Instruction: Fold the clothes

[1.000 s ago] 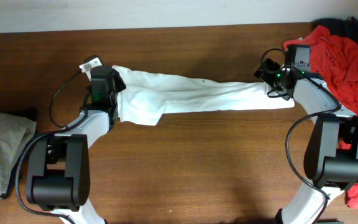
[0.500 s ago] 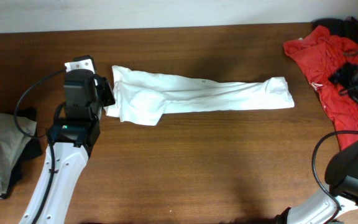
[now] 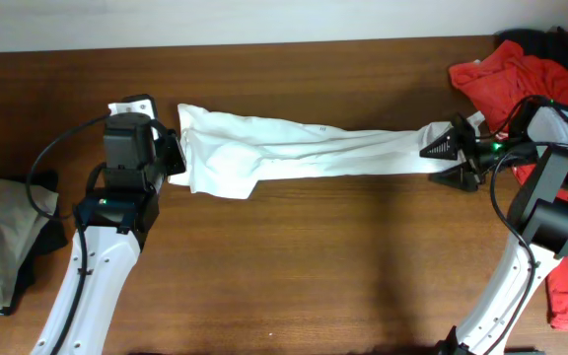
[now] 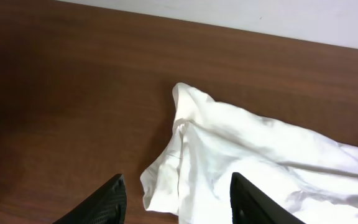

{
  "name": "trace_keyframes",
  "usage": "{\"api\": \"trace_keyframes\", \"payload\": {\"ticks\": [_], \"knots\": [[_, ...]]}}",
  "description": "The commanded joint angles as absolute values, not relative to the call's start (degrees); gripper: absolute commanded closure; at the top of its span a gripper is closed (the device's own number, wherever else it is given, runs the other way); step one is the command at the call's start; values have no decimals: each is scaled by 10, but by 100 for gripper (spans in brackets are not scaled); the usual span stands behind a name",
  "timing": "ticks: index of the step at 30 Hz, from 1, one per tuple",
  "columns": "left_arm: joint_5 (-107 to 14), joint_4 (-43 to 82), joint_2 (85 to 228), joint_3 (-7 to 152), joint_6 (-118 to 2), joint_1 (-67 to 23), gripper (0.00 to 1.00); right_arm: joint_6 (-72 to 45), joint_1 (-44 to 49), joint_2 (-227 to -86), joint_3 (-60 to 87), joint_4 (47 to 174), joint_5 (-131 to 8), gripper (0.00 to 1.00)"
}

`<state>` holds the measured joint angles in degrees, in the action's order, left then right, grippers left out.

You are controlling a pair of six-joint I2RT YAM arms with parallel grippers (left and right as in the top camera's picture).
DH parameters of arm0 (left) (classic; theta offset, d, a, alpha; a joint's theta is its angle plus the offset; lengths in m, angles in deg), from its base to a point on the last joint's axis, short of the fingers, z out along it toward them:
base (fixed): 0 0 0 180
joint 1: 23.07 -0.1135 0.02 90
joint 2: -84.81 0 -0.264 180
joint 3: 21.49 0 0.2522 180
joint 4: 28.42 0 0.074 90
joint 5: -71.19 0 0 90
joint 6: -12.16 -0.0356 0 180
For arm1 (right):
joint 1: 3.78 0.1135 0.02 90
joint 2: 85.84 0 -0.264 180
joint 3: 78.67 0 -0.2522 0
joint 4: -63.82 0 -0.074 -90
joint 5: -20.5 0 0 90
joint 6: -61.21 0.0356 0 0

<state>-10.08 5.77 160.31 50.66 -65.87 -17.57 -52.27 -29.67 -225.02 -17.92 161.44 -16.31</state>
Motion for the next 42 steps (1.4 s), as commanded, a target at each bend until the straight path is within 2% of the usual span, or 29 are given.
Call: {"api": "trace_keyframes", "payload": {"ticks": [1,3,5,7,11,15,17,27,28,31,33,36,39,42], "knots": [[-107,59,1594,508,-664,-175,46,-558,-297,-2256,-255,1674,-147,1],[-108,59,1595,508,-664,-175,46,-584,-297,-2256,-319,1739,-147,1],[-122,58,1600,508,-664,-175,46,-538,-298,-2256,-387,1737,-196,1],[-136,59,1600,508,-664,-175,46,-493,-313,-2264,-391,1691,-244,1],[-171,60,1600,508,-664,-175,45,-510,-342,-2294,-391,1685,-243,1],[-254,58,1600,508,-664,-175,34,-523,-346,-2341,-391,1670,-249,1],[-262,58,1600,508,-664,-175,34,-531,-344,-2361,-391,1666,-228,1],[-262,58,1600,508,-664,-175,34,-533,-229,-2398,-390,1610,-170,1],[-262,58,1600,508,-664,-175,34,-533,-226,-2398,-390,1607,-170,6],[-262,58,1600,508,-664,-175,34,-484,-249,-2398,-390,1587,-202,10],[-262,58,1600,508,-664,-175,34,-398,-289,-2398,-390,1542,-246,0],[-262,58,1600,508,-664,-175,34,-348,-334,-2398,-390,1481,-252,1],[-262,58,1600,508,-664,-175,34,-358,-330,-2400,-390,1461,-252,1],[-266,59,1600,508,-664,-175,34,-361,-289,-2407,-390,1459,-322,2]]}}
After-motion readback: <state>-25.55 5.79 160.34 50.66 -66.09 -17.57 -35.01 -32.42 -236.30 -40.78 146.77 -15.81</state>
